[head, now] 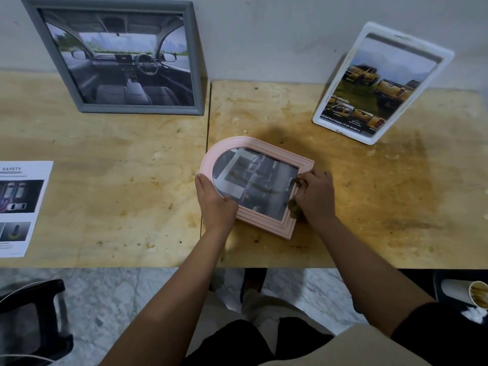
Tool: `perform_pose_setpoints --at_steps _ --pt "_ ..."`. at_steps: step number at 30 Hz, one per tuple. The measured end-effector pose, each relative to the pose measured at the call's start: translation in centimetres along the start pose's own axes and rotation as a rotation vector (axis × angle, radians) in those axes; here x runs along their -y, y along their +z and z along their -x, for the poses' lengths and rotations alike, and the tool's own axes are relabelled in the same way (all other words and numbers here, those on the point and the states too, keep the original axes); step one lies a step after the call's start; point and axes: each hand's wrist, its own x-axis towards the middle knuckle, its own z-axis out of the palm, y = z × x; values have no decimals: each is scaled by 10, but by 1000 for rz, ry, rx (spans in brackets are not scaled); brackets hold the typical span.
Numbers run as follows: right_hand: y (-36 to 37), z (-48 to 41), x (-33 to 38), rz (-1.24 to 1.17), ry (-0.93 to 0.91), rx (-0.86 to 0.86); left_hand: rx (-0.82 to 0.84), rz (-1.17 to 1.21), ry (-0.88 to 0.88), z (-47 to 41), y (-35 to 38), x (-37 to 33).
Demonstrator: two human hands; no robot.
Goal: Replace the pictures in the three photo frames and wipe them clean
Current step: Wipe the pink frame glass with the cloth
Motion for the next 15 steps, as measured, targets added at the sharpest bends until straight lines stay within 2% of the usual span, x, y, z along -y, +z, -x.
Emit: perform_pose_setpoints --at_steps 10,15 --pt "5 -38 -7 5 18 -18 -2 35 -100 6 -4 -11" --pt "10 -44 1 -66 184 -62 -8 52 -111 8 -4 -17"
